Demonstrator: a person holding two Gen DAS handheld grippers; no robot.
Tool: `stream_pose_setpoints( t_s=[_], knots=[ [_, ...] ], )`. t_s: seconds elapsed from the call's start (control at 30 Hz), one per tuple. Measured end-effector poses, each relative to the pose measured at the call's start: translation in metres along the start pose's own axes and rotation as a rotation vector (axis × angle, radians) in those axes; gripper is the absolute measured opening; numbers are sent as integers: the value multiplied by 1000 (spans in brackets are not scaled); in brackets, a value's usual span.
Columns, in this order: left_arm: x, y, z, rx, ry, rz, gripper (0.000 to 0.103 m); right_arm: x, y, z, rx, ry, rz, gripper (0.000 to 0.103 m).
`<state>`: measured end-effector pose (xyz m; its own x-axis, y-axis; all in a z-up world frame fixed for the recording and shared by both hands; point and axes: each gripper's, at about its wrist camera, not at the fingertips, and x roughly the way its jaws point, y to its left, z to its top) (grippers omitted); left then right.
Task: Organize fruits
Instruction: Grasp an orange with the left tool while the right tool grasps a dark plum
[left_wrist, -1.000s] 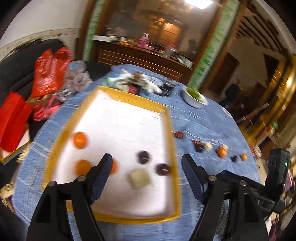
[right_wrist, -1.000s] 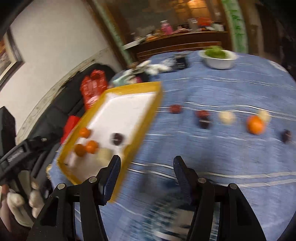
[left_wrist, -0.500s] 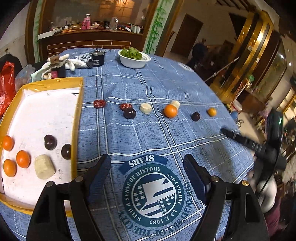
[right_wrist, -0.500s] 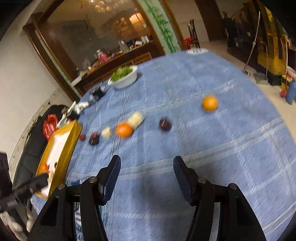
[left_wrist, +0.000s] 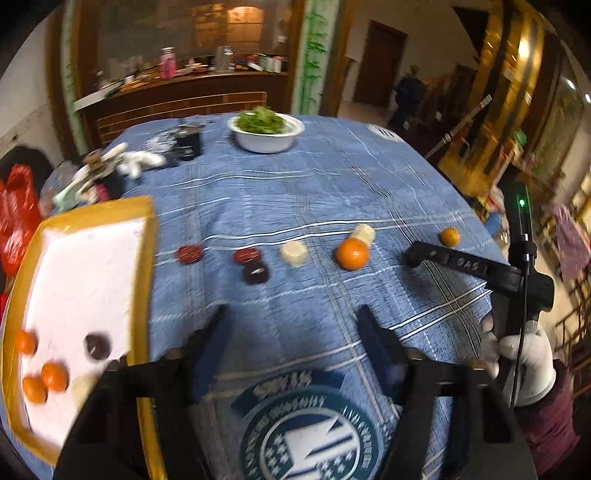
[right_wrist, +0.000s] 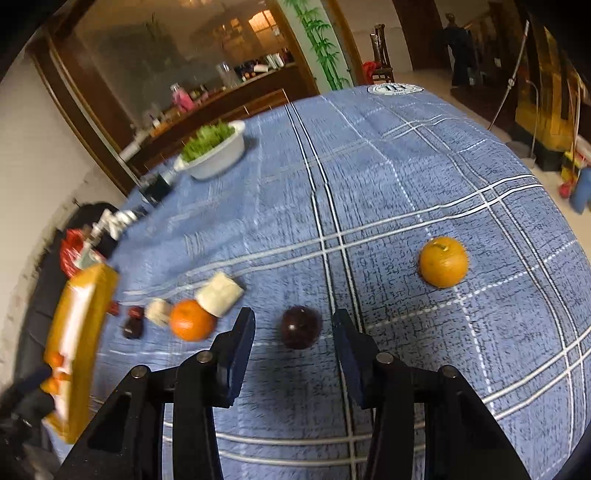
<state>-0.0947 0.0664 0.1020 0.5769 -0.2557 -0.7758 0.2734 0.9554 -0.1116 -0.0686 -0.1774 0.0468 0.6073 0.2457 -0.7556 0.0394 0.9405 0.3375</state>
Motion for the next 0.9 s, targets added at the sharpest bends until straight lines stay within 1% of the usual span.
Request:
stream_pose_setpoints(
  t_s=[0.03,0.1,0.17,0.2,0.27,0.33,0.37,0.57,0.63,0.73,0.9],
  knots=[
    [7,-6,3,16,9,-7,53,1,-1,-1,-6,5,9,47],
    [25,-20,12,49,16,-35,53,6,2,-2,-35,12,-12,47],
    [44,-34,20,90,26,-41,53,9,1,-3,-38,22,-14,40],
    [53,-40,25,119,30,-47,53,11,0,-3,-34,27,-13,32],
    [71,-51,33,170,32,-47,53,11,-3,-3,-29,21,-19,27],
    [87,-58,39,212,44,-49,53,10,-8,-2,-8,18,-6,27],
    [96,-60,41,231,53,-37,53,9,-9,-1,-2,17,-2,27],
    [129,-71,42,305,106,-15,53,3,-11,1,24,0,24,27],
    [134,-72,40,315,114,10,34,4,-10,1,25,2,29,27],
    [127,-71,37,300,100,13,34,4,-7,1,15,-4,30,27],
    [90,-63,32,223,30,-16,34,2,-7,1,12,-23,20,27]
  ],
)
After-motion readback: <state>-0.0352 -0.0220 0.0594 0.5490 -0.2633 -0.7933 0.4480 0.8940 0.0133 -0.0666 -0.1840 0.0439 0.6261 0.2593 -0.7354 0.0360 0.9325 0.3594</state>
